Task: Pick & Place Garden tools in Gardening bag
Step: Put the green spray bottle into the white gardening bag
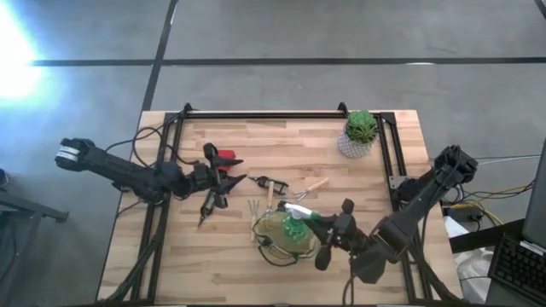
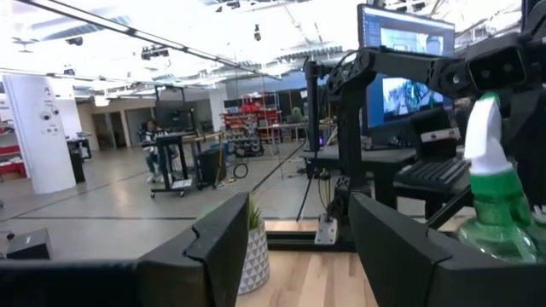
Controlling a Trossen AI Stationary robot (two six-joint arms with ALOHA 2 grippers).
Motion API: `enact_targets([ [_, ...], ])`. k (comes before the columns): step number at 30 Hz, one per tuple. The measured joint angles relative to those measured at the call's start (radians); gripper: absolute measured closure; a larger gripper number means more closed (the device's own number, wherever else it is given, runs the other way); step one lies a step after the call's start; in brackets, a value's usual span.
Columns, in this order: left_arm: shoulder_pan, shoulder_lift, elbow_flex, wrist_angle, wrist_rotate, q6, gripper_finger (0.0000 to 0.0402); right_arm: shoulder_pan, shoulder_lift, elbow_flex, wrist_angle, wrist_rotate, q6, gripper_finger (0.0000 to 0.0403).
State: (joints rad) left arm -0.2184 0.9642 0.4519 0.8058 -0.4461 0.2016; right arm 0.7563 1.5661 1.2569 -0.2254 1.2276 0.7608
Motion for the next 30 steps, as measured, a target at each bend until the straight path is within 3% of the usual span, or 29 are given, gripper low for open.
enact_targets([
  [17,0.0,-0.001,0.0,0.002,0.0,-0.026,0.0197,0.003,0.0,-0.061,0.013,0.084,0.062,0.0374],
  [23,0.0,-0.001,0.0,0.002,0.001,-0.028,0.0197,0.01,0.01,-0.111,0.157,0.078,0.047,0.0374],
  [30,0.0,0.0,0.0,-0.001,0.004,-0.091,0.0197,0.053,0.043,-0.134,0.19,0.076,0.051,0.0374],
])
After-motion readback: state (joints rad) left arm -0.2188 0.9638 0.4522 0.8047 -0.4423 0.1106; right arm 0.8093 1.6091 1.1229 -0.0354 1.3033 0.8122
